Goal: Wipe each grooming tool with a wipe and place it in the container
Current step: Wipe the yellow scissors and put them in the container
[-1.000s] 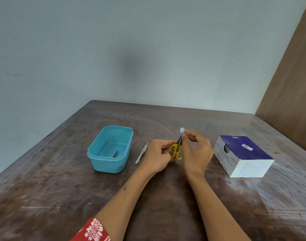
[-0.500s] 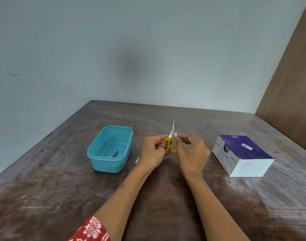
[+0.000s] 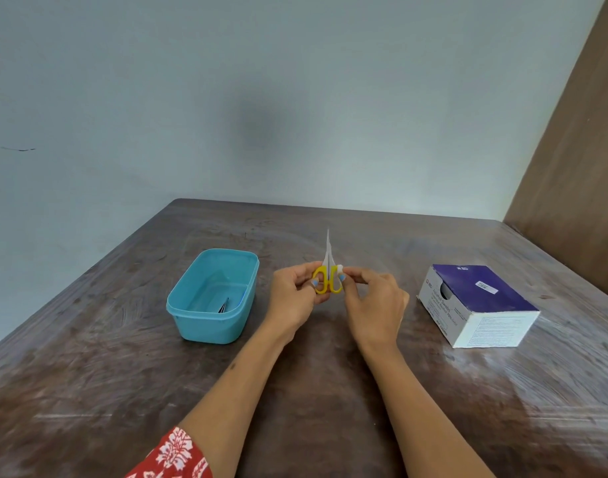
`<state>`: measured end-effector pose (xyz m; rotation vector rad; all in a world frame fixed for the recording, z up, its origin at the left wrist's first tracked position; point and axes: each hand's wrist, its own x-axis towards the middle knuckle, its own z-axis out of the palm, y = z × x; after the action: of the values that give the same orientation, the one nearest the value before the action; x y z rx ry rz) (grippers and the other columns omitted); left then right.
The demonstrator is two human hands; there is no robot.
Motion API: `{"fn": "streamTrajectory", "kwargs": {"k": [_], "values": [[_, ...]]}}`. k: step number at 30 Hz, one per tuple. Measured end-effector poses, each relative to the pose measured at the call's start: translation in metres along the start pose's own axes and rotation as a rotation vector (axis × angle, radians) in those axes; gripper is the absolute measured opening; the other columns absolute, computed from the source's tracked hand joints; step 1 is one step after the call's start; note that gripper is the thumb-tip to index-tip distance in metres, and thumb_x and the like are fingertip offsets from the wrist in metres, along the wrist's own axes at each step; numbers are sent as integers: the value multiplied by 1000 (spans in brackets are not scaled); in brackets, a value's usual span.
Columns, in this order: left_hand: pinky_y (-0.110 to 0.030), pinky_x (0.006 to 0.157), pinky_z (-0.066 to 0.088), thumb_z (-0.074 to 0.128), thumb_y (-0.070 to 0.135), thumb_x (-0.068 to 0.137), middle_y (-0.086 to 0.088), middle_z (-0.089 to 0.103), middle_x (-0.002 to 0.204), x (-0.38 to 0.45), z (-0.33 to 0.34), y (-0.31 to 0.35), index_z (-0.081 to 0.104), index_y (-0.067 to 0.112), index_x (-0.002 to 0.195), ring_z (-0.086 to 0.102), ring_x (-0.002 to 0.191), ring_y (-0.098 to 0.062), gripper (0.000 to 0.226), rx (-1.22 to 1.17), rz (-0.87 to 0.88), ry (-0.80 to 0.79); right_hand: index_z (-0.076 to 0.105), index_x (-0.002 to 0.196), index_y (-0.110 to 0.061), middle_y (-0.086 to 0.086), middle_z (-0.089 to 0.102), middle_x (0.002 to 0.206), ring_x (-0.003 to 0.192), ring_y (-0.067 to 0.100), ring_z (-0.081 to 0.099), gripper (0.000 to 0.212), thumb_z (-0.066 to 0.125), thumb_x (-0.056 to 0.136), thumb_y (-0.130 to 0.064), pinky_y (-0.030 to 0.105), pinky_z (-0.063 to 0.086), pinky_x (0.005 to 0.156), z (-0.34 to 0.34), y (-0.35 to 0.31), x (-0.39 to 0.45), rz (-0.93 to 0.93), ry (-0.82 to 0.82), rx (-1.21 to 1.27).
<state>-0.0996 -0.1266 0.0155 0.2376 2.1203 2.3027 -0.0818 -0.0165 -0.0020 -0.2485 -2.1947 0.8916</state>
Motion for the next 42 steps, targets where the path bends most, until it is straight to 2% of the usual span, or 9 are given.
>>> {"fn": "streamTrajectory", "kwargs": {"k": [4, 10, 16, 23, 25, 27, 31, 36, 42], "values": [[-25, 75, 58, 50, -9, 88, -6, 69, 96, -3, 3, 3, 63, 3, 113, 67, 85, -12, 30, -33, 15, -24, 71, 96, -31, -9, 69, 85, 87, 11, 57, 14, 66, 84, -24, 32, 32, 85, -1, -1, 1, -25, 60, 32], [-27, 77, 57, 52, -8, 88, -13, 68, 104, 0, 1, 0, 61, 1, 115, 67, 96, -23, 30, -108, -8, 61, 73, 92, -28, -7, 72, 84, 85, 13, 64, 12, 63, 86, -30, 39, 42, 89, -1, -5, -2, 119, -60, 19], [-29, 77, 58, 54, -7, 88, -13, 70, 102, -1, 3, 1, 63, 3, 112, 68, 92, -19, 28, -123, -16, 6, 73, 96, -27, -5, 71, 84, 83, 12, 60, 13, 67, 84, -25, 41, 45, 85, -3, -7, 0, 44, 69, 58], [-25, 71, 58, 49, -9, 89, -12, 67, 99, 1, 3, 3, 59, -1, 115, 66, 83, -16, 28, -250, 0, 160, 76, 86, -20, -3, 74, 76, 74, 6, 67, 9, 71, 80, -25, 27, 52, 75, 0, -9, -1, 220, -199, 211], [-22, 70, 57, 49, -8, 90, -11, 66, 98, 4, 2, 3, 59, -1, 115, 65, 83, -16, 29, -226, 21, 228, 76, 85, -20, -1, 74, 77, 76, 11, 67, 8, 71, 80, -24, 26, 50, 73, 1, -11, -4, 182, -190, 167], [-20, 70, 56, 50, -6, 90, -9, 67, 98, 5, 2, 1, 60, 0, 115, 65, 86, -15, 28, -175, 22, 247, 75, 86, -22, -1, 72, 78, 81, 18, 64, 8, 71, 80, -24, 33, 48, 74, 0, -11, -5, 97, -41, 108], [-27, 75, 57, 51, -4, 90, -11, 70, 97, 4, 4, 0, 62, 2, 113, 68, 90, -20, 26, -188, -93, 136, 74, 83, -23, -4, 70, 73, 76, 24, 59, 11, 77, 73, -18, 38, 46, 64, 2, -6, -4, -171, 139, -5], [-28, 73, 59, 52, -6, 89, -11, 69, 95, 4, 4, 0, 65, 2, 107, 67, 89, -20, 23, -246, -147, 29, 75, 87, -21, 0, 68, 73, 69, 26, 60, 17, 74, 74, -9, 38, 49, 60, 7, -3, -3, -270, 96, -20], [-29, 71, 59, 53, -2, 89, -13, 69, 97, 9, -3, -1, 63, 1, 107, 68, 85, -21, 21, -289, -131, 109, 73, 91, -21, 0, 67, 78, 73, 20, 61, 18, 69, 77, -10, 36, 51, 67, 7, -7, -9, -243, -57, -1]]}}
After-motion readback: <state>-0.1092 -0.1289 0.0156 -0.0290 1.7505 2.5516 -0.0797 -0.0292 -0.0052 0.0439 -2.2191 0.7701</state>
